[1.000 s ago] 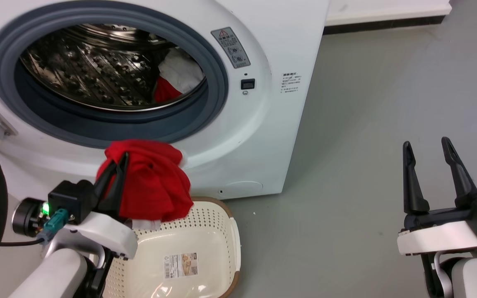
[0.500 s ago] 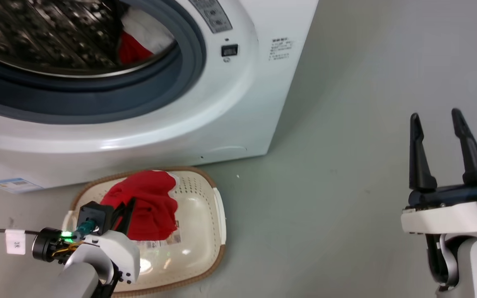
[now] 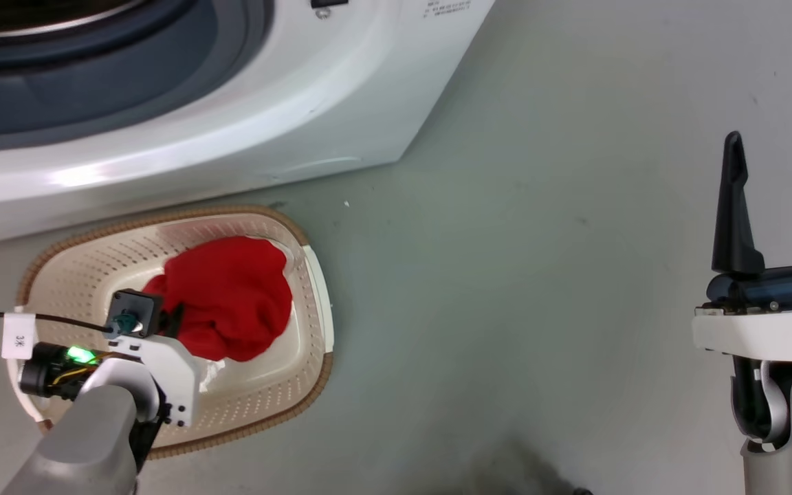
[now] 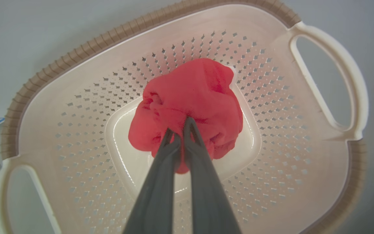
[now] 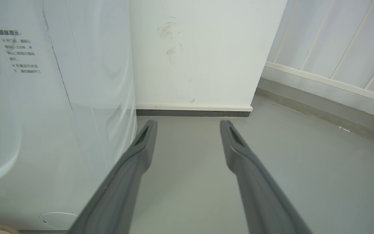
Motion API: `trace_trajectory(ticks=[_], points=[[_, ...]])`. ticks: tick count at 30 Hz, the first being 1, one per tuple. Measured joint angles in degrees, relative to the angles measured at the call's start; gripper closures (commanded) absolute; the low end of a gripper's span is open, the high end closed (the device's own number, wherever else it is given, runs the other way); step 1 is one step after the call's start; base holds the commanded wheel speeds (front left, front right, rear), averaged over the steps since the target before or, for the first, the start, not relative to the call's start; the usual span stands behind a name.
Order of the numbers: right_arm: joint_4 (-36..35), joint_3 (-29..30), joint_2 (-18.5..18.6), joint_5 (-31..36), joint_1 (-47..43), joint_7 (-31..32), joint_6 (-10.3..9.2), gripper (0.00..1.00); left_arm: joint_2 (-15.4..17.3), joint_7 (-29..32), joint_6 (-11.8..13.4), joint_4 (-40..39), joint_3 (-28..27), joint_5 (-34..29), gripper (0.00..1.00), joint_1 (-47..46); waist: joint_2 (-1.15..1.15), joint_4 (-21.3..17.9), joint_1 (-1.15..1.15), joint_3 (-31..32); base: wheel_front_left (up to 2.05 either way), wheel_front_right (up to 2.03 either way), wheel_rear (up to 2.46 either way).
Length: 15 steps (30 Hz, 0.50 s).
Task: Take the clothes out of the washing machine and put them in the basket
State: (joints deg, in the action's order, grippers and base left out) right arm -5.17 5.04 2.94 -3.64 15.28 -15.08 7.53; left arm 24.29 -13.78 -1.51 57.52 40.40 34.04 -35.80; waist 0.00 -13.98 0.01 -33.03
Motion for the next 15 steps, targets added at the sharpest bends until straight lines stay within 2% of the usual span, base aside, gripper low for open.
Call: trace_trajectory(ticks=[6,14,15], points=[[-0.7,0.3,0.0,-0.4,1.1,0.0,0.00,0.00,-1.3,0.0,-1.3,9.0,1.0,-0.6,1.00,-4.8,0.00,-1.1,0.00,-5.6,0.00,0.00,0.00],[-1.2,0.8,0.0,-0.1,1.2,0.0,0.00,0.00,-2.9,-0.6,-2.0,12.8,0.7,-0.2,1.00,-7.0,0.00,-0.7,0.00,-8.0,0.00,0.00,0.00],[-1.1,0.9,0.0,0.1,1.2,0.0,0.00,0.00,-3.4,-0.5,-2.0,13.3,0.0,0.7,0.69,-7.0,0.00,-0.6,0.00,-7.9,0.00,0.00,0.00]])
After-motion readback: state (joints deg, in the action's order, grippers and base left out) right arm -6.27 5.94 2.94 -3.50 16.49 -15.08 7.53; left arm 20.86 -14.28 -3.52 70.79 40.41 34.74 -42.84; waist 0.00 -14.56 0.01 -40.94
